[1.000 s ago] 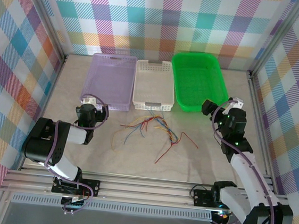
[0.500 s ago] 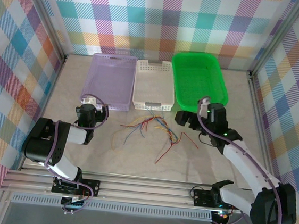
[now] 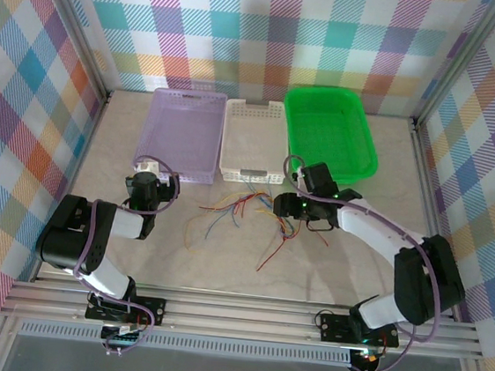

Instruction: Untangle the cables

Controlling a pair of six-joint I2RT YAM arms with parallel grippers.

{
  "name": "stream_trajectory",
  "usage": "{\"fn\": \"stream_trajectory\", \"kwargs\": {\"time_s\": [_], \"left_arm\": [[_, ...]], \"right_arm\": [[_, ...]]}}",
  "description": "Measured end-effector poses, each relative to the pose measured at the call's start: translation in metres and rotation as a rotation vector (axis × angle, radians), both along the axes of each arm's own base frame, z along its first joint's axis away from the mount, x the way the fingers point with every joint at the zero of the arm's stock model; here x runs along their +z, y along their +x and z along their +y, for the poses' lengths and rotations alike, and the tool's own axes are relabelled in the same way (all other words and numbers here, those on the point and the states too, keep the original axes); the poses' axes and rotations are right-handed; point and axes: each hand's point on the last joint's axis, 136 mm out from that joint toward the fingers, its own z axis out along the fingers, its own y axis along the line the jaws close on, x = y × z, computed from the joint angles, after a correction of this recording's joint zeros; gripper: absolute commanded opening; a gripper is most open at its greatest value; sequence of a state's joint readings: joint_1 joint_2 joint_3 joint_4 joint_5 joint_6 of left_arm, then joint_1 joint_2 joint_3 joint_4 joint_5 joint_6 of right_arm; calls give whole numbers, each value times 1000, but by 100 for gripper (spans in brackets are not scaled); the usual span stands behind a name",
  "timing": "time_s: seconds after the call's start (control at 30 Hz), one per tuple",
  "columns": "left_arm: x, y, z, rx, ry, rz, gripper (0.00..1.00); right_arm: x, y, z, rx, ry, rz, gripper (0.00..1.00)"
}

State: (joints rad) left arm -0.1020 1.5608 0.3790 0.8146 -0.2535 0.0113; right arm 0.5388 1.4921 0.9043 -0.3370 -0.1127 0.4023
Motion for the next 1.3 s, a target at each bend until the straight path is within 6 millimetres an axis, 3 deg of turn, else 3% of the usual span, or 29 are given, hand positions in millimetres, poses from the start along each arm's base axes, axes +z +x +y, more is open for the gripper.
{"fn": "stream_trajectory", "kwargs": {"time_s": [0.23,0.4,0.5,0.63,0.77,1.0,1.13,1.3], "left_arm": [[0,0,0,0,0,0,100],[10,8,-1,0,6,57,100],[48,15,-3,-4,-14,15,100],[106,7,-7,-8,-76,-64,100],[142,-3,-14,-26,-153,-76,100],[159,-47,-28,-35,-355,26,100],[179,-84,-32,-8,-494,28,100],[183,-128,-35,13,-643,20,100]], "right_arm": [[-46,0,7,18,-72,64,53],[-63,4,3,13,-119,67,50],[-63,5,2,14,-134,53,49],[-64,6,2,14,-142,48,44],[-65,6,4,21,-153,44,41],[-67,7,6,25,-219,27,38],[-68,7,5,32,-291,-2,25],[-68,10,3,32,-332,-20,6]]}}
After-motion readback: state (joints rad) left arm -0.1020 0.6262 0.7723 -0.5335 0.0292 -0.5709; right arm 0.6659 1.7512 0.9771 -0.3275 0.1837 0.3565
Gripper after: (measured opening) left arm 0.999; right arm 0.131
